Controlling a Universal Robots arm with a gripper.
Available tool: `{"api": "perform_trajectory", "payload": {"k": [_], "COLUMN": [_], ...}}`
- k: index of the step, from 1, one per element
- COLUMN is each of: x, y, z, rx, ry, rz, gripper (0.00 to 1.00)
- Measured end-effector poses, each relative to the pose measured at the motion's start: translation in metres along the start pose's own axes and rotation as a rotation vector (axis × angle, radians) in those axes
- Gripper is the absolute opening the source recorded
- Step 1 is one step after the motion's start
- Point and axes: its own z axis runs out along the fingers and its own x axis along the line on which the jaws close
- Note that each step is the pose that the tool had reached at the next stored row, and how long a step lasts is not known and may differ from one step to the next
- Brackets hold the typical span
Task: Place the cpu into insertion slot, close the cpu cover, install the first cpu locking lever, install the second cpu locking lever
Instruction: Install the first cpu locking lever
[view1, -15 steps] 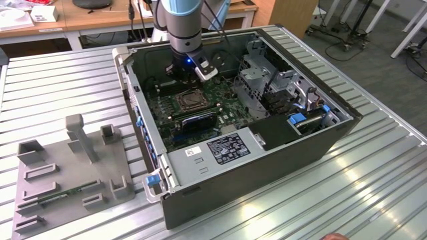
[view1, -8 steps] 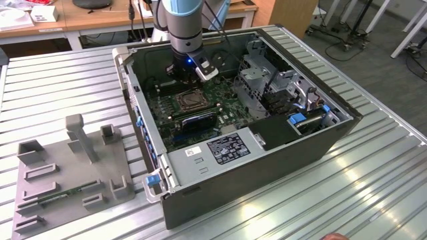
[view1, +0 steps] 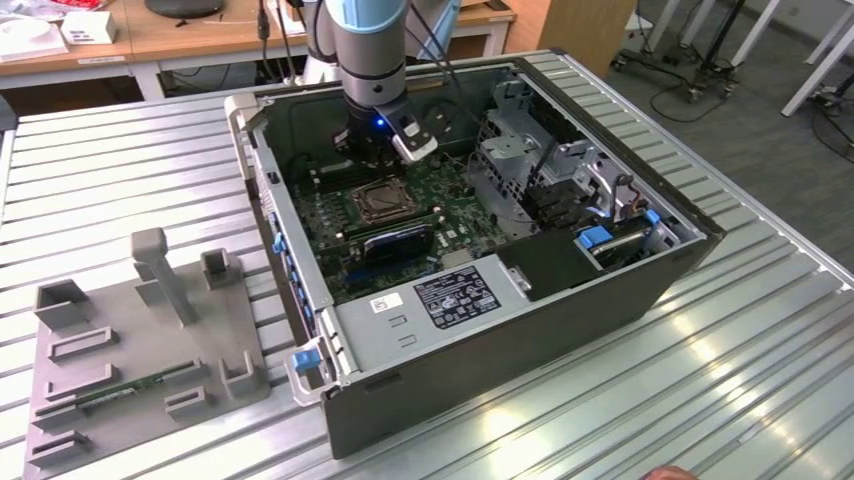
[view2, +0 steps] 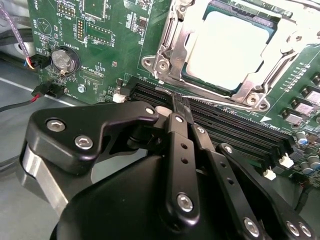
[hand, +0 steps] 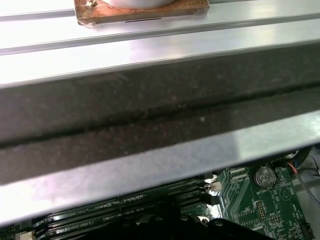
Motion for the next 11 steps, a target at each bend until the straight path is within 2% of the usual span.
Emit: {"api": "perform_trajectory", "payload": {"k": [11], "x": [-0.0008], "y": [-0.0001], "z": [0.0014], "rx": [0.0001], "ry": [-0.0001], "rz": [0.000], "gripper": [0.11]}}
